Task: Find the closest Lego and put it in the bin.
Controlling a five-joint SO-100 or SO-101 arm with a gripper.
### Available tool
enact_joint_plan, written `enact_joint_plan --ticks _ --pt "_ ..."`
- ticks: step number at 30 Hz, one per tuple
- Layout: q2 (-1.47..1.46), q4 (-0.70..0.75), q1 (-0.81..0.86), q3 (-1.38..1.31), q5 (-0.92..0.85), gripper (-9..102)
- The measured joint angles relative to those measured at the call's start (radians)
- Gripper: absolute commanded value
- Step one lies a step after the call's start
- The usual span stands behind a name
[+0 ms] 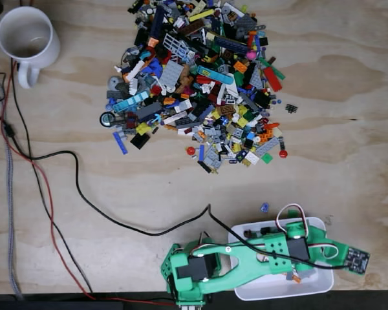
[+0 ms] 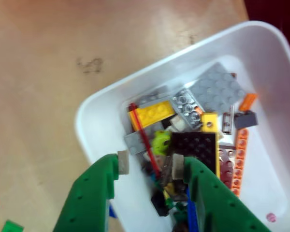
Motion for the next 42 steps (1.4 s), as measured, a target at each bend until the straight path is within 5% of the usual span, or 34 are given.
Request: enact_joint_plan --ticks 9,16,23,42 --pt "0.172 -0.035 -0.437 0.083 -0.218 11" --pt "0.314 -0.081 -0.989 0.238 -0.244 13" --pt "0.535 -0.114 -1.275 0.417 -0.25 14" --pt "1.103 -0.143 -1.361 0.815 -0.245 10"
